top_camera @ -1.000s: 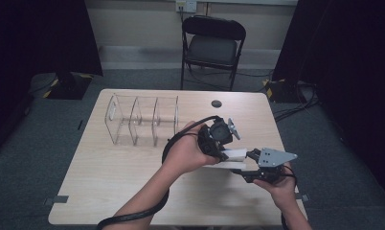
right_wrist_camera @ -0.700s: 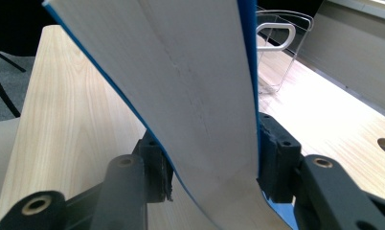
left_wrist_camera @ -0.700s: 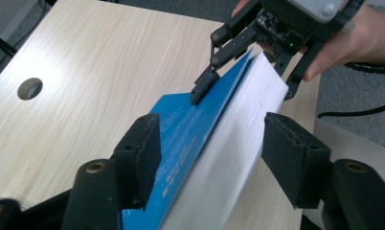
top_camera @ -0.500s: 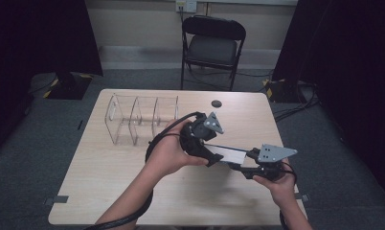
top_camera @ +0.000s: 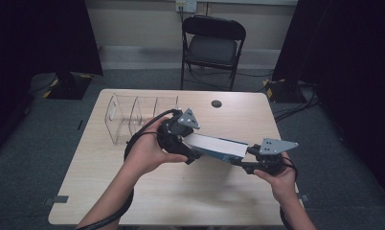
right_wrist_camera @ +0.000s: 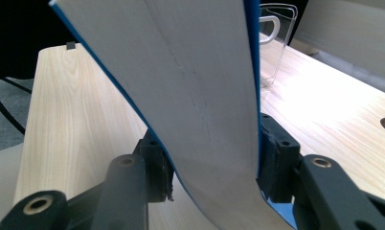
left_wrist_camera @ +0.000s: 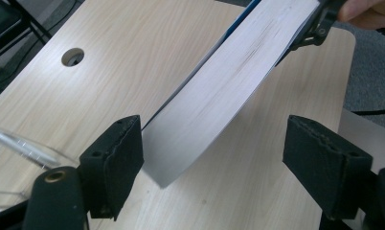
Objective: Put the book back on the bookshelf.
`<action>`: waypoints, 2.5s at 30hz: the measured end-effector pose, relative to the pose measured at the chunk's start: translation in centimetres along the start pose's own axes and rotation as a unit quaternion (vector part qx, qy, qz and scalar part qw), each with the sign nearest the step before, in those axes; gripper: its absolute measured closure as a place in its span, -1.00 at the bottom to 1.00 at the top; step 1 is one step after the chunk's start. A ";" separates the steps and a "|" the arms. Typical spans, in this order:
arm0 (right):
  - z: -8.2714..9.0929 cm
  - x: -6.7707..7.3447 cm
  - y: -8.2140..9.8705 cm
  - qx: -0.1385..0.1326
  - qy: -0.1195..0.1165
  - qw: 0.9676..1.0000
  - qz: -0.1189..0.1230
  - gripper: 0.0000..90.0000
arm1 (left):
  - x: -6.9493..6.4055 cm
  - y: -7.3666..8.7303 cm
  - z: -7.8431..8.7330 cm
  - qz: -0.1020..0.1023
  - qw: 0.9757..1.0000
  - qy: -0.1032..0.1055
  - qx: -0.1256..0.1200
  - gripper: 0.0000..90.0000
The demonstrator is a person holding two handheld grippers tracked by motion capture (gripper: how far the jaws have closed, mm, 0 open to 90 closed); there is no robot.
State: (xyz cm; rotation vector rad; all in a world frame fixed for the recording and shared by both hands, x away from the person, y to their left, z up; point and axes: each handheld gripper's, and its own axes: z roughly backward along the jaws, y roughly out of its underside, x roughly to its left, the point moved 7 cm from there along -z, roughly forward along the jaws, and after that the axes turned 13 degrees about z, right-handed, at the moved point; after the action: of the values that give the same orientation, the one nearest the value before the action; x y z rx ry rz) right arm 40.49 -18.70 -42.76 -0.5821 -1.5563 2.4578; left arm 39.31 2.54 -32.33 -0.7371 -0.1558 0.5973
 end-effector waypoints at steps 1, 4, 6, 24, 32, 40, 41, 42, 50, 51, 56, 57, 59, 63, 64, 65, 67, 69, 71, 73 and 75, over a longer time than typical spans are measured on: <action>0.0 -0.1 0.0 0.000 0.000 1.000 -0.002 0.22 | 0.2 0.1 0.1 -0.002 1.000 -0.005 0.000 -0.54; 0.0 -0.4 -0.1 0.000 0.001 1.000 -0.016 0.22 | 0.8 0.6 0.0 0.003 1.000 -0.012 0.002 -0.57; 0.1 -0.6 0.0 -0.001 0.002 1.000 -0.025 0.24 | 1.3 1.2 -0.1 0.006 1.000 -0.014 0.003 -0.58; -0.2 -2.2 -0.8 0.024 0.011 0.999 -0.041 0.14 | 2.3 4.0 -2.3 0.024 0.999 0.001 0.026 -0.56; -1.5 -2.5 -2.5 0.010 0.029 0.999 -0.018 0.34 | 3.1 5.6 -3.0 0.037 0.998 -0.002 0.046 -0.51; -0.9 -2.5 -2.3 0.009 0.029 0.999 -0.044 0.34 | 2.6 6.3 -4.0 0.039 0.998 0.010 0.050 -0.51; -0.6 -2.6 -2.3 0.010 0.028 0.998 -0.052 0.34 | 2.5 6.3 -4.2 0.036 0.998 0.011 0.050 -0.51; -0.2 -2.6 -2.3 0.009 0.028 0.997 -0.066 0.35 | 2.5 6.4 -4.3 0.034 0.998 0.011 0.053 -0.51; 2.0 -3.2 -1.5 0.007 0.038 0.992 -0.116 0.35 | 2.1 6.4 -5.1 0.035 0.998 0.010 0.056 -0.51; 2.0 -3.3 -1.5 0.010 0.036 0.993 -0.114 0.35 | 2.0 6.4 -5.2 0.033 0.998 0.011 0.060 -0.51; 1.8 -3.4 -1.6 0.011 0.054 0.993 -0.103 0.32 | 1.8 6.3 -5.6 0.034 0.998 0.015 0.060 -0.52; 1.8 -3.5 -1.5 0.009 0.059 0.992 -0.107 0.30 | 1.8 6.4 -5.8 0.031 0.997 0.016 0.063 -0.52; 1.6 -3.6 -1.3 0.013 0.073 0.990 -0.119 0.24 | 1.7 6.4 -6.1 0.034 0.997 0.017 0.061 -0.51; 1.0 -3.5 -1.1 0.007 0.070 0.989 -0.127 0.24 | 1.6 6.4 -6.3 0.033 0.997 0.023 0.064 -0.50; 1.0 -3.5 -1.1 0.007 0.070 0.989 -0.128 0.24 | 1.6 6.4 -6.3 0.032 0.997 0.020 0.064 -0.50; 1.0 -3.5 -1.1 0.008 0.070 0.989 -0.127 0.25 | 1.6 6.5 -6.3 0.029 0.997 0.018 0.068 -0.50; 0.8 -3.4 -1.0 0.010 0.068 0.989 -0.130 0.25 | 1.6 6.4 -6.3 0.028 0.997 0.019 0.067 -0.49; 0.7 -3.3 -1.1 0.008 0.059 0.992 -0.115 0.29 | 1.5 6.3 -6.3 0.030 0.997 0.020 0.065 -0.49; 0.6 -3.2 -1.0 0.001 0.061 0.992 -0.108 0.29 | 1.4 6.4 -6.3 0.031 0.997 0.019 0.063 -0.48; 0.5 -3.1 -0.9 -0.007 0.065 0.993 -0.102 0.29 | 1.4 6.4 -6.2 0.030 0.997 0.022 0.065 -0.48; 0.5 -3.1 -0.9 -0.015 0.064 0.992 -0.112 0.30 | 1.4 6.4 -6.3 0.032 0.997 0.021 0.064 -0.49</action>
State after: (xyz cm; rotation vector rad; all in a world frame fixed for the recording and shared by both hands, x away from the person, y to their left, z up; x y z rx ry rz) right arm 43.08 -19.77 -41.07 -0.5276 -1.5200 2.1922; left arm 39.65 3.42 -41.39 -0.6318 -0.0545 0.6473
